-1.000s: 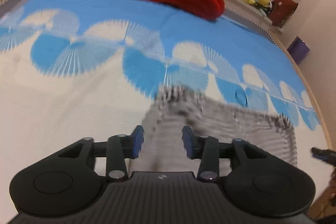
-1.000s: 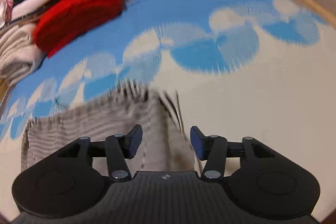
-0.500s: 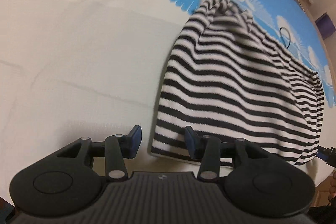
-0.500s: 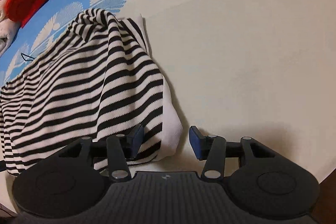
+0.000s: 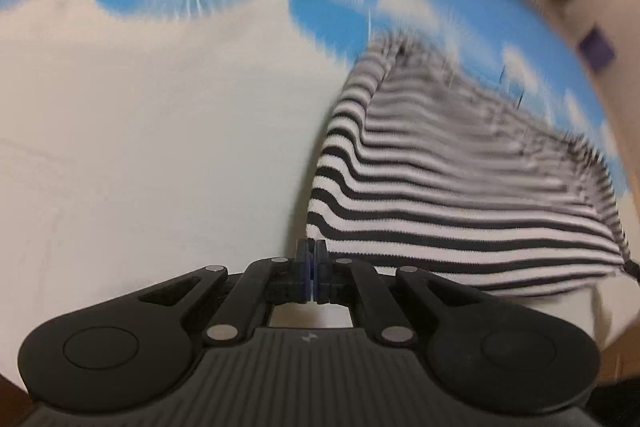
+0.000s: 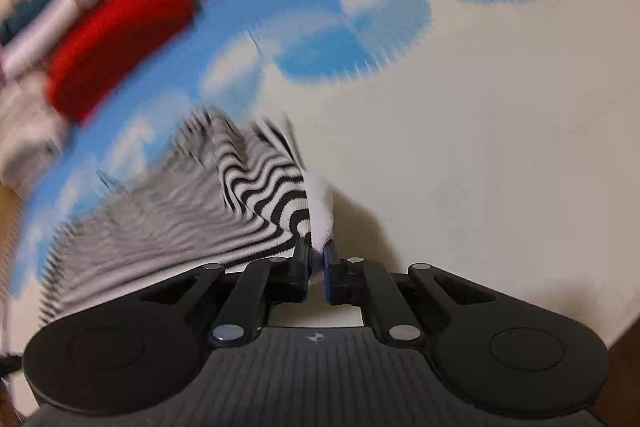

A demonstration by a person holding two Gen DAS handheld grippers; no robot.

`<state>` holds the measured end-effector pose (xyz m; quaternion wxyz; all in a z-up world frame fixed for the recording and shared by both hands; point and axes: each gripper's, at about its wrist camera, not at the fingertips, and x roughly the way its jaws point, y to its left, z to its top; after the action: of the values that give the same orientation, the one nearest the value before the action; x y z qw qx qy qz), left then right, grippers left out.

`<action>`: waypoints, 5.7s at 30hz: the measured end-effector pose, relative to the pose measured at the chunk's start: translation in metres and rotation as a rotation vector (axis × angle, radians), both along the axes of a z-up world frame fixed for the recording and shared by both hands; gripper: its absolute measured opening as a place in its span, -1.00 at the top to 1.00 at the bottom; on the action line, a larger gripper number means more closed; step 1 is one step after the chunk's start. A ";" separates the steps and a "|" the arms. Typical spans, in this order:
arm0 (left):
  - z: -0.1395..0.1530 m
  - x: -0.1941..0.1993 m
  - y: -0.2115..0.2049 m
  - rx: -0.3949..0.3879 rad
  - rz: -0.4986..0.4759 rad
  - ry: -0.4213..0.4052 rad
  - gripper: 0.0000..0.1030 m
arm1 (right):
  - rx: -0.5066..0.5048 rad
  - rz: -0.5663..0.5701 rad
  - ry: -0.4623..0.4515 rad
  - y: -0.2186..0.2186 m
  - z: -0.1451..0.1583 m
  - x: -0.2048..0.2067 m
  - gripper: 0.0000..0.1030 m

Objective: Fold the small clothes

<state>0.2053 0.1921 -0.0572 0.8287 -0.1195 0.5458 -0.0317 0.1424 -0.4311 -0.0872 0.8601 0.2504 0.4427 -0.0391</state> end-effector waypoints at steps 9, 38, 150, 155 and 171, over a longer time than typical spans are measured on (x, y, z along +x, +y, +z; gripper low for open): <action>0.024 0.015 -0.016 0.013 0.009 -0.124 0.58 | -0.211 -0.027 -0.018 0.015 0.009 0.009 0.53; -0.022 0.059 -0.094 0.191 -0.060 -0.048 -0.03 | -0.321 0.076 0.001 0.067 0.001 0.065 0.13; -0.029 -0.061 -0.016 -0.094 0.425 -0.183 0.91 | -0.304 -0.009 -0.297 0.059 0.062 -0.016 0.32; 0.015 -0.063 -0.037 0.146 0.331 -0.261 0.91 | -0.299 -0.023 -0.298 0.055 0.063 -0.013 0.32; 0.068 -0.092 -0.392 0.022 -0.571 -0.533 0.90 | -0.256 -0.056 -0.386 0.004 0.073 -0.023 0.32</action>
<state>0.1129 -0.1999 0.0109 0.9005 0.0584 0.3229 -0.2852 0.1195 -0.4267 -0.0145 0.9521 0.1543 0.2545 -0.0700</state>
